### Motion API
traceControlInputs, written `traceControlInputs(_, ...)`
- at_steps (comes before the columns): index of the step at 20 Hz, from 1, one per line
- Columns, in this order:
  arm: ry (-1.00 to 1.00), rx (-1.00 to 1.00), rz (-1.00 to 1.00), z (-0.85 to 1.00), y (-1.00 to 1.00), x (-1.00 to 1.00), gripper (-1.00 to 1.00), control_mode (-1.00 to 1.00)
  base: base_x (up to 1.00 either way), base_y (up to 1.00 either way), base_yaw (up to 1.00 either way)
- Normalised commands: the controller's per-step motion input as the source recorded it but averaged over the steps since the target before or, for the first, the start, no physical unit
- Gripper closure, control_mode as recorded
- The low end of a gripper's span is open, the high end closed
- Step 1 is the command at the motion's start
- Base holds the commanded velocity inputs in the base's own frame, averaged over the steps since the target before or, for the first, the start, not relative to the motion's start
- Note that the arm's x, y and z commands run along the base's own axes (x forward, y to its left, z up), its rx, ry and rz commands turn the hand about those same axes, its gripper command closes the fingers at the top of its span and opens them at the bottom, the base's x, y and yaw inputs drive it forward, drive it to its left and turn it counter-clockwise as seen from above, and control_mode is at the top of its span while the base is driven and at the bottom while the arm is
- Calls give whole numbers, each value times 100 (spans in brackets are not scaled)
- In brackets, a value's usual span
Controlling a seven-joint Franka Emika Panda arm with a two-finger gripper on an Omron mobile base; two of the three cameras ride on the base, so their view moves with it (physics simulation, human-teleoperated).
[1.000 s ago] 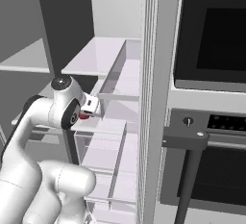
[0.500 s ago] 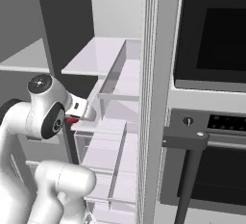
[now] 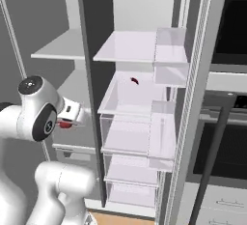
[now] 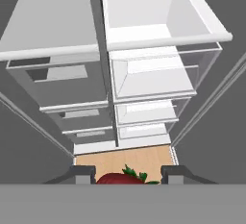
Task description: Take the strawberry from the fridge and place it on top of the pancake, located on the dining counter.
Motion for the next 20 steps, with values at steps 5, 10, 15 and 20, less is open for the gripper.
traceControlInputs(5, 0, 0, 0, 0, 0, 0, 100, 100, -100, 38, -11)
traceControlInputs(10, 0, 0, 0, 0, 0, 0, 100, 100, -100, 18, -34)
traceControlInputs(15, 0, 0, 0, 0, 0, 0, 100, 100, -100, 8, -61)
traceControlInputs(20, 0, 0, 0, 0, 0, 0, 100, 100, -92, 2, -73)
